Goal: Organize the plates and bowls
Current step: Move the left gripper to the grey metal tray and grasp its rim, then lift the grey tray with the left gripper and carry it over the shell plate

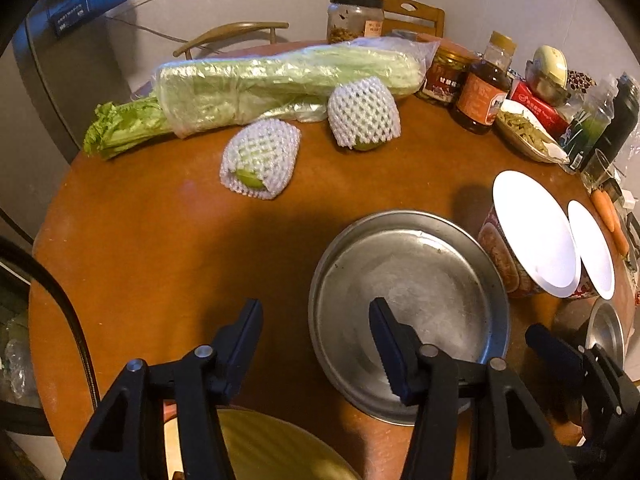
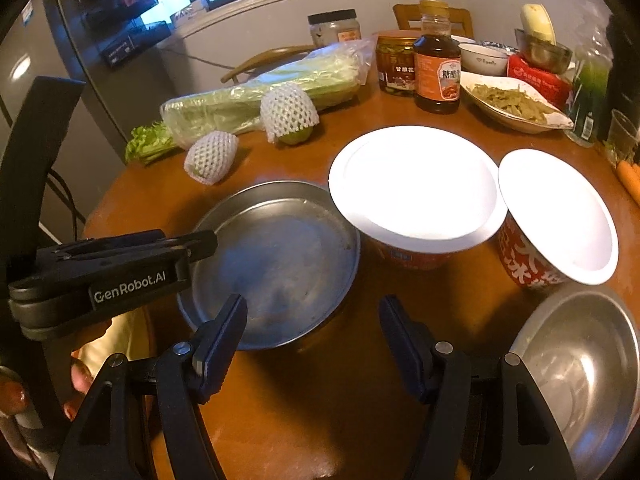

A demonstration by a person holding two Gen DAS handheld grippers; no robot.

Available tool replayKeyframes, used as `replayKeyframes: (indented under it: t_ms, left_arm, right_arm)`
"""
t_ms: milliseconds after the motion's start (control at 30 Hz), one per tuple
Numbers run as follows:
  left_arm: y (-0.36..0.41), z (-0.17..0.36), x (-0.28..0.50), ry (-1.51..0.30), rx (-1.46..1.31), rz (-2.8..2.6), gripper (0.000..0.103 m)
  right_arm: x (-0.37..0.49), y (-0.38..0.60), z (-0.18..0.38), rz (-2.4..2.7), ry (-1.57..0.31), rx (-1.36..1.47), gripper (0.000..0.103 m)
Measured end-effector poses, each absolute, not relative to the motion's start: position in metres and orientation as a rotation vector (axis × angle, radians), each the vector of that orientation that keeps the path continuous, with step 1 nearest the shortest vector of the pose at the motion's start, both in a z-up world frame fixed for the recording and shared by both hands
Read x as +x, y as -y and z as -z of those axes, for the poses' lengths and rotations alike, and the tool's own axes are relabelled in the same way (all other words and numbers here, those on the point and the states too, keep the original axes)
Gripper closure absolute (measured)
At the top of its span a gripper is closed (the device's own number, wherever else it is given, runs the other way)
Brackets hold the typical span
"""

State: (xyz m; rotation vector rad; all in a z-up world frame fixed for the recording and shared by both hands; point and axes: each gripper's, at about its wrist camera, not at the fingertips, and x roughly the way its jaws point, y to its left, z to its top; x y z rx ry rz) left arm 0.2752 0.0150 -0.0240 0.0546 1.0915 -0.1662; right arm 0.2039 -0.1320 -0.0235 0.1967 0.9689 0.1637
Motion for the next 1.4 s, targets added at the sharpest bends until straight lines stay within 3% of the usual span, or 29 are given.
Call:
replayKeyframes:
  t_ms: [300, 400, 500, 1400]
  left_arm:
    - [-0.009, 0.039, 0.276, -1.141, 0.078, 0.185, 0.063]
    - [-0.009, 0.04, 0.276, -1.14, 0.093, 0.178, 0.066]
    - [-0.008, 0.039, 0.275, -1.137, 0.099, 0.174, 0.076]
    - [-0.046, -0.037, 0.217, -0.933, 0.04, 0.138, 0.076]
  right_arm:
    - [0.213, 0.13, 0.027, -0.176, -0.961, 0.174, 0.052]
    - [0.213, 0.127, 0.029, -0.19, -0.961, 0.167, 0.054]
    - [0.213, 0.125, 0.029, -0.201, -0.954, 0.161, 0.059]
    - [0.174, 0.106, -0.033, -0.285, -0.781, 0.15, 0.06]
